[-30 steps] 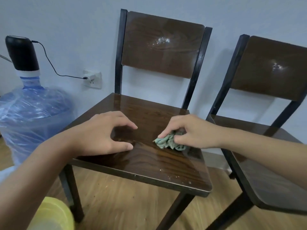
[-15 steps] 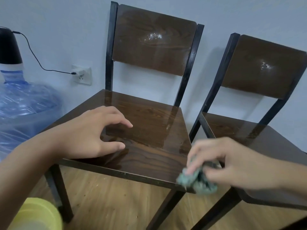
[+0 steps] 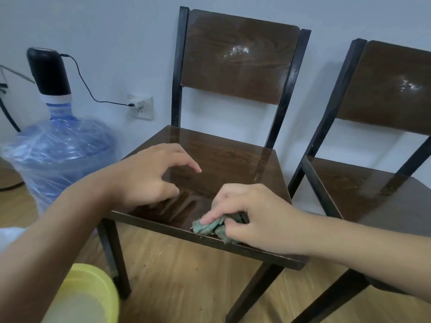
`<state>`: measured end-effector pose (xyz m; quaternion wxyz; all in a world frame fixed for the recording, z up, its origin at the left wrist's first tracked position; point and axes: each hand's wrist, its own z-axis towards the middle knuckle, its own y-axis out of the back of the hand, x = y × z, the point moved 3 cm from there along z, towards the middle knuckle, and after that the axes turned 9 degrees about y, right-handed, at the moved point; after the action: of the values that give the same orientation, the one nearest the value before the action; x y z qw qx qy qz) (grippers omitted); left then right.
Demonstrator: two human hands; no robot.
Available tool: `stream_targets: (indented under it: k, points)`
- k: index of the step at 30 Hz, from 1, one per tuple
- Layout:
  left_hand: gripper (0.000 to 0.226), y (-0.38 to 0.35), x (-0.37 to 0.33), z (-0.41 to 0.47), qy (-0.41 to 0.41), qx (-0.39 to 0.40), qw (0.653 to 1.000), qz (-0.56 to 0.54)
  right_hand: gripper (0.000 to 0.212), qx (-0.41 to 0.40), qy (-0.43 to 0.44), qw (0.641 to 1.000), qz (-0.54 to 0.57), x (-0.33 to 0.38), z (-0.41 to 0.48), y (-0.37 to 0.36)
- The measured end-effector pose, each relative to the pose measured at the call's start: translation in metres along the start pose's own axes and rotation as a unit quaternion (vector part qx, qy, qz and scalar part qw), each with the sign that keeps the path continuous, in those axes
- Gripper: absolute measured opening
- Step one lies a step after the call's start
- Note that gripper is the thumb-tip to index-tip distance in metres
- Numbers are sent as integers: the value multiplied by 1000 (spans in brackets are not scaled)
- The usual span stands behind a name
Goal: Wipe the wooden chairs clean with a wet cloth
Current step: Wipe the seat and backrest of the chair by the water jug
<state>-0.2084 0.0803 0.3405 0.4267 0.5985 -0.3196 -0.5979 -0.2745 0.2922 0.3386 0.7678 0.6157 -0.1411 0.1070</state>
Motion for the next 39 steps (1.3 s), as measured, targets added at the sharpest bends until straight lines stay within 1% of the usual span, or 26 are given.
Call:
stream_targets:
  k: [2,5,6,8,9,11,12,14,16,19,21,22,24,26,28,29,30,31,32,33,34,35,37,38,39]
  points:
    - [54,1,0,-1,-1,-1,1000,0,37,49,73,996,-27,16,0,-8]
    - [56,1,4,0,5,0,1000,-1,29,141,174,963,-151,27,-9,-8]
    - [57,0,6,1,6,0,1000,2,28,148,184,958,-165,27,-11,-4]
    - [59,-1,9,4,5,-3,1000,-2,28,123,171,967,-142,19,-13,9]
    - [59,-1,11,6,3,-5,1000,-8,29,102,152,975,-124,11,-12,17]
    - [57,3,16,14,6,-9,1000,-23,35,53,77,991,-100,-17,-5,37]
    - [56,8,20,22,11,-10,1000,-28,38,22,33,994,-99,-36,1,48]
    - [54,19,28,43,15,-26,999,-28,40,-49,-37,991,-121,-85,16,73]
    - [46,31,35,71,29,-57,997,-31,38,-134,-89,972,-172,-135,35,105]
    - [28,51,46,120,61,-118,991,-22,32,-281,-136,921,-233,-190,72,174]
    - [31,67,52,153,82,-145,986,26,31,-369,-136,880,-265,-205,100,225]
    - [35,75,55,167,97,-160,982,36,30,-401,-126,868,-265,-209,116,246]
    - [39,93,58,192,123,-202,971,21,26,-436,-105,849,-279,-216,149,272]
    - [49,108,61,217,146,-257,955,-9,21,-421,-59,841,-335,-222,177,270]
    - [61,117,67,240,178,-292,936,-84,17,-369,23,855,-365,-221,194,244]
    - [66,119,71,250,194,-295,924,-145,20,-321,69,866,-377,-220,195,225]
    - [67,120,75,260,208,-289,911,-208,28,-247,111,869,-414,-217,192,206]
    - [63,120,79,267,219,-278,899,-258,35,-168,138,866,-450,-217,185,191]
    - [55,118,82,273,227,-265,893,-285,38,-112,154,858,-476,-218,177,185]
    - [46,115,85,277,228,-259,891,-295,38,-96,157,850,-493,-221,171,192]
    - [40,112,88,279,227,-258,890,-300,36,-121,143,844,-502,-224,170,205]
    - [38,110,91,279,223,-259,888,-308,36,-174,114,840,-501,-226,172,222]
    - [39,106,97,280,210,-256,881,-337,39,-285,55,820,-494,-228,187,247]
    - [40,106,100,280,202,-255,879,-349,38,-308,44,815,-489,-225,199,246]
    - [40,105,102,280,197,-256,876,-357,32,-305,56,812,-494,-221,209,235]
